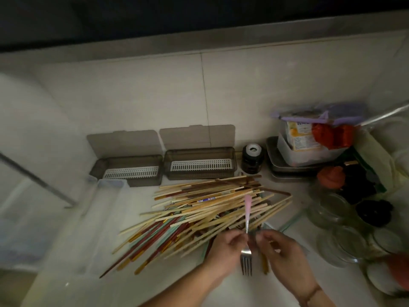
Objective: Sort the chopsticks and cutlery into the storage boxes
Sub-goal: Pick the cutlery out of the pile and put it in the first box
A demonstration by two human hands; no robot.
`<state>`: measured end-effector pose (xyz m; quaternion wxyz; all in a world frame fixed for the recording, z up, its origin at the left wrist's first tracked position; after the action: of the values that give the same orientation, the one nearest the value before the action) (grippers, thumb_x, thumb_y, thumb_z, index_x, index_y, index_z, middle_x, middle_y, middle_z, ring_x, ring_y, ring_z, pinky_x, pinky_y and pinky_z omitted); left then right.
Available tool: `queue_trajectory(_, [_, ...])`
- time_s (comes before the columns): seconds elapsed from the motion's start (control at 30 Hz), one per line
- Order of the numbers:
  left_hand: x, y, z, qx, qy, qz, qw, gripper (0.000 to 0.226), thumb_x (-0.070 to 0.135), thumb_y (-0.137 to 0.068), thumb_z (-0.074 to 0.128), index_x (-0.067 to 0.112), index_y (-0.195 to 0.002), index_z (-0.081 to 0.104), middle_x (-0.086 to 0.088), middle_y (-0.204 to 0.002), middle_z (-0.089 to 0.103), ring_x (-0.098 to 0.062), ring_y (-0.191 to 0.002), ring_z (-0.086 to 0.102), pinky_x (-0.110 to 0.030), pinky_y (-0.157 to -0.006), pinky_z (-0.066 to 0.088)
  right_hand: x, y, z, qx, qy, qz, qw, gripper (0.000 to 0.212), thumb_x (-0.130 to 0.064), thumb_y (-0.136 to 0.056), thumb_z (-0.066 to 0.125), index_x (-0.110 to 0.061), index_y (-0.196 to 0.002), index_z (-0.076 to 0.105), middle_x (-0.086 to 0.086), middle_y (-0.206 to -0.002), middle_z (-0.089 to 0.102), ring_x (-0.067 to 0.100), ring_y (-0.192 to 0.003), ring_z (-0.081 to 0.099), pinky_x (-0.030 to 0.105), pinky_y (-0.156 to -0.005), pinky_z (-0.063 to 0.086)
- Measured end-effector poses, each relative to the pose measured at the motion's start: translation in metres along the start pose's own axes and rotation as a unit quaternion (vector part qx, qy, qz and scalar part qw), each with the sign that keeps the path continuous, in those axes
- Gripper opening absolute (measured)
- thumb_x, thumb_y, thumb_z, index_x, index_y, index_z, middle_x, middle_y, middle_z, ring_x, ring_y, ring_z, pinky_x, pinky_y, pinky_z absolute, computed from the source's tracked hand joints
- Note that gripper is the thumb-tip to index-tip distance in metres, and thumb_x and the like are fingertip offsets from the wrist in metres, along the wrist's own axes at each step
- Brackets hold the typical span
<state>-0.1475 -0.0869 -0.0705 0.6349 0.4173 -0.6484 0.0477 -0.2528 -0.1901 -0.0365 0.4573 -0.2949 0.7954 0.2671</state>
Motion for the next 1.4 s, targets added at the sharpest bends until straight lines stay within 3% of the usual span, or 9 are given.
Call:
queue_trajectory(0.17, [0.014, 0.004, -0.048, 0.034, 0.002, 0.055, 0.998, 0.035, 0.016, -0.099, 0.052, 0.028, -0.071, 0.069, 0.016, -0.066, 0.067, 0.005, -0.064, 0.059, -0.018, -0.064, 0.045, -0.057, -0.041, 0.042, -0.045, 0.03, -0.042, 0.998, 0.014, -0.022, -0.084, 0.069, -0.034, -0.077, 0.072, -0.016, -0.072, 0.069, -0.004, -0.069, 0.062, 0.009, -0.063, 0.044])
queue_trajectory(0.37, [0.019, 0.002, -0.123, 0.06, 0.009, 0.103, 0.993, 0.034, 0.009, -0.098, 0.052, 0.024, -0.07, 0.063, 0.02, -0.055, 0.06, 0.009, -0.056, 0.054, -0.014, -0.058, 0.04, -0.112, -0.078, 0.11, -0.12, 0.045, -0.072, 0.989, 0.017, -0.022, -0.085, 0.068, -0.024, -0.068, 0.07, -0.011, -0.066, 0.067, 0.003, -0.065, 0.061, 0.025, -0.069, 0.048])
queue_trajectory(0.53, [0.015, -0.001, -0.217, 0.203, 0.088, 0.159, 0.962, 0.015, 0.026, -0.087, 0.066, 0.027, -0.101, 0.067, 0.01, -0.091, 0.074, -0.01, -0.086, 0.071, -0.033, -0.081, 0.057, -0.162, -0.108, 0.171, -0.168, 0.085, -0.183, 0.965, 0.028, -0.008, -0.087, 0.063, -0.026, -0.066, 0.057, -0.009, -0.062, 0.058, 0.005, -0.06, 0.053, 0.027, -0.06, 0.041])
queue_trajectory(0.73, [0.018, -0.016, -0.315, 0.232, 0.134, 0.191, 0.944, 0.008, 0.004, -0.093, 0.062, 0.008, -0.088, 0.066, -0.003, -0.069, 0.071, -0.012, -0.059, 0.065, -0.022, -0.057, 0.051, -0.192, -0.128, 0.246, -0.31, 0.104, -0.199, 0.924, 0.023, -0.001, -0.088, 0.057, -0.02, -0.078, 0.064, -0.004, -0.066, 0.06, 0.003, -0.06, 0.05, 0.023, -0.057, 0.044])
queue_trajectory(0.87, [0.011, -0.03, -0.354, 0.275, 0.164, 0.175, 0.931, 0.012, 0.001, -0.093, 0.06, 0.003, -0.083, 0.066, -0.015, -0.069, 0.07, -0.02, -0.057, 0.065, -0.029, -0.058, 0.053, -0.204, -0.142, 0.27, -0.292, 0.15, -0.201, 0.923, 0.018, -0.005, -0.087, 0.063, -0.021, -0.08, 0.064, -0.009, -0.062, 0.057, -0.002, -0.054, 0.049, 0.016, -0.057, 0.04])
queue_trajectory(0.97, [0.005, -0.04, -0.378, 0.312, 0.192, 0.161, 0.917, 0.018, 0.003, -0.093, 0.061, 0.011, -0.078, 0.065, -0.006, -0.065, 0.069, -0.017, -0.055, 0.064, -0.024, -0.052, 0.052, -0.207, -0.149, 0.276, -0.226, 0.271, -0.252, 0.901, 0.009, -0.02, -0.089, 0.062, -0.027, -0.088, 0.066, -0.011, -0.076, 0.067, 0.001, -0.07, 0.06, 0.027, -0.067, 0.048])
queue_trajectory(1.13, [0.003, -0.064, -0.402, 0.31, 0.138, 0.13, 0.932, 0.007, 0.008, -0.092, 0.064, 0.013, -0.096, 0.066, -0.014, -0.089, 0.072, -0.016, -0.072, 0.069, -0.023, -0.066, 0.053, -0.214, -0.175, 0.294, -0.182, 0.344, -0.246, 0.888, 0.011, -0.027, -0.093, 0.056, -0.029, -0.094, 0.067, -0.005, -0.093, 0.07, 0.018, -0.087, 0.064, 0.031, -0.074, 0.05])
queue_trajectory(1.27, [0.013, -0.068, -0.412, 0.332, -0.118, 0.097, 0.931, 0.041, 0.012, -0.095, 0.057, 0.012, -0.135, 0.052, -0.002, -0.132, 0.056, -0.017, -0.119, 0.056, -0.023, -0.1, 0.04, -0.207, -0.221, 0.317, -0.169, 0.314, -0.161, 0.92, 0.016, -0.02, -0.095, 0.055, -0.021, -0.1, 0.071, 0.002, -0.103, 0.071, 0.017, -0.093, 0.063, 0.023, -0.083, 0.045])
queue_trajectory(1.4, [0.012, -0.072, -0.41, 0.268, -0.33, 0.104, 0.899, 0.044, 0.01, -0.093, 0.055, 0.011, -0.137, 0.051, -0.008, -0.149, 0.037, -0.023, -0.137, 0.036, -0.033, -0.116, 0.027, -0.194, -0.242, 0.357, -0.215, 0.33, -0.116, 0.912, 0.022, -0.014, -0.095, 0.053, -0.015, -0.104, 0.072, 0.005, -0.112, 0.069, 0.019, -0.101, 0.062, 0.018, -0.085, 0.041])
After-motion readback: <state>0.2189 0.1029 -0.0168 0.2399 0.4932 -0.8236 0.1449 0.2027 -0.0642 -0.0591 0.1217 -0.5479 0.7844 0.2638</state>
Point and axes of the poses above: each hand's wrist, its own y-axis away from the middle knuckle, its own z-axis out of the palm, x = y × z, the point moved 4 cm from there along -y, towards the middle knuckle
